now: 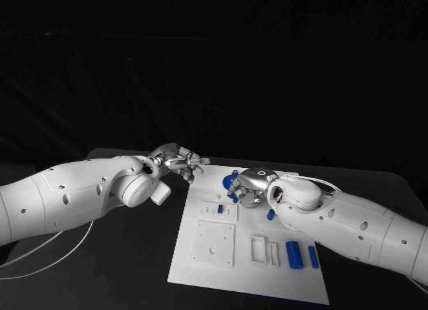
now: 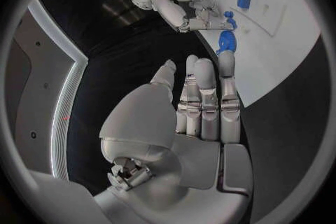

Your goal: Assemble the parts on the task board

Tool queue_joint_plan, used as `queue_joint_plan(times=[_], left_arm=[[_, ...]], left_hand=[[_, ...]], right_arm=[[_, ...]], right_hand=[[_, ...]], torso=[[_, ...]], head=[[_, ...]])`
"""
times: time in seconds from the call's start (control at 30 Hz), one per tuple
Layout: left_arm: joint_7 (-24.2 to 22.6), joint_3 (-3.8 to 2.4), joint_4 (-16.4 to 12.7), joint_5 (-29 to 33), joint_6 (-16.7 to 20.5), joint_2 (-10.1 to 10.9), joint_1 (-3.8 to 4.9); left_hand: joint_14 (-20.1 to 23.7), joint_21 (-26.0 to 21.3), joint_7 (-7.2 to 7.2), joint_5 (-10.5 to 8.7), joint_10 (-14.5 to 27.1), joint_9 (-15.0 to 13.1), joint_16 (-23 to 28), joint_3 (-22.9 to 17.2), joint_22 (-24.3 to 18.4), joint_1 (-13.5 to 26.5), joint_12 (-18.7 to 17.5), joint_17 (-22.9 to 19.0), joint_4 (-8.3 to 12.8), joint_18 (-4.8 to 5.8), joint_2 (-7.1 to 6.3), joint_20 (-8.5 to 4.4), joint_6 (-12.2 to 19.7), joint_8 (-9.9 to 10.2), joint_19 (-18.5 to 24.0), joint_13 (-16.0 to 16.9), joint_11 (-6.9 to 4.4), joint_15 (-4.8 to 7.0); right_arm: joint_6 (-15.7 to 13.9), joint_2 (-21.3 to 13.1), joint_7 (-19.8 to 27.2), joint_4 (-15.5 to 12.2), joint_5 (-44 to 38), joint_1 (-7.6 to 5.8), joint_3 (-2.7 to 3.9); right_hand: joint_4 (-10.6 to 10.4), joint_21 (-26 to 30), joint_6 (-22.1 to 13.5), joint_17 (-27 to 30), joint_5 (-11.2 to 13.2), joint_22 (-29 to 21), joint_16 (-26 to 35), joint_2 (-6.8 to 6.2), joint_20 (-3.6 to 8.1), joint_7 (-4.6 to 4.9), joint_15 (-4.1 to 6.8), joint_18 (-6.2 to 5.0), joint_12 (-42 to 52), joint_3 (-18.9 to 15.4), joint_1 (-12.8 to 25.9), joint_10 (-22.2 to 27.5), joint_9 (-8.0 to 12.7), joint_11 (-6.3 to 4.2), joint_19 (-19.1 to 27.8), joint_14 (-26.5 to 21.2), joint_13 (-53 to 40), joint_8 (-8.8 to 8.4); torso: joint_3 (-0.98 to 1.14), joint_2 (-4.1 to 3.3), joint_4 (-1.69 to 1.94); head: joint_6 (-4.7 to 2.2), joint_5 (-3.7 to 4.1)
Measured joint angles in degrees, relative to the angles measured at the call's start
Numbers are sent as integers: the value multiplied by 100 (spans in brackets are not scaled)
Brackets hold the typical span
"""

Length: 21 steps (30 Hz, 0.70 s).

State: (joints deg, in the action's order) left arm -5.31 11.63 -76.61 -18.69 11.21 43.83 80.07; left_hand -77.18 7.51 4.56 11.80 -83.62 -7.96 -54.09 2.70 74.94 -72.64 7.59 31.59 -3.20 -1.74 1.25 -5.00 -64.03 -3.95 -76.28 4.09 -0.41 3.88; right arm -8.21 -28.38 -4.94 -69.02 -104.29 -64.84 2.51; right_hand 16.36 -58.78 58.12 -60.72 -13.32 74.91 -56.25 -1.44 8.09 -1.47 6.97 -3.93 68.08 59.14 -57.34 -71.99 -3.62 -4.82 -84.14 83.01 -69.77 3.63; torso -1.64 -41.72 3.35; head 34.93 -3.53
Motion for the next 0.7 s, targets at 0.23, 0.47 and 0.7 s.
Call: queue_joint_plan(times=[0.23, 0.47, 0.7], left_arm=[[3, 0, 1, -3, -2, 11, 0], [7, 0, 10, -11, -4, 15, 0], [9, 0, 44, -30, -10, 21, -1]], left_hand=[[0, -14, 0, 0, 0, 0, 0, 16, 1, -32, 0, 0, 16, 0, 32, 0, 0, 0, 0, 0, 0, 0], [0, -23, 0, 23, 0, -1, 0, 16, 0, -38, 0, 0, 16, 0, 38, 0, 0, 0, 0, 0, 0, 0], [0, -23, 1, 101, 0, -1, 0, 32, 0, -38, 0, 0, 32, 0, 38, 0, 0, 0, 0, 0, 0, 0]], right_arm=[[-34, -9, -185, 1, -49, -7, 3], [-115, -81, -341, -39, -56, -2, -1], [-153, -167, -461, -110, -43, 5, -4]], right_hand=[[-6, -24, 14, -7, -89, 0, -22, -1, -1, 122, 0, 0, 0, -43, -1, 0, -2, 0, 0, 0, 65, -2], [-1, -23, 36, 0, -158, 0, -22, -1, -1, 182, -1, 0, 0, -49, -1, 1, -7, 2, 0, 0, 85, 2], [-18, -23, 54, 4, -223, 0, -22, -1, -1, 219, -1, 0, 0, -98, -1, 1, 3, 42, 0, 0, 103, 1]], torso=[[3, -4, -2], [4, -1, 1], [5, 2, -7]], head=[[3, 3], [14, 25], [23, 38]])
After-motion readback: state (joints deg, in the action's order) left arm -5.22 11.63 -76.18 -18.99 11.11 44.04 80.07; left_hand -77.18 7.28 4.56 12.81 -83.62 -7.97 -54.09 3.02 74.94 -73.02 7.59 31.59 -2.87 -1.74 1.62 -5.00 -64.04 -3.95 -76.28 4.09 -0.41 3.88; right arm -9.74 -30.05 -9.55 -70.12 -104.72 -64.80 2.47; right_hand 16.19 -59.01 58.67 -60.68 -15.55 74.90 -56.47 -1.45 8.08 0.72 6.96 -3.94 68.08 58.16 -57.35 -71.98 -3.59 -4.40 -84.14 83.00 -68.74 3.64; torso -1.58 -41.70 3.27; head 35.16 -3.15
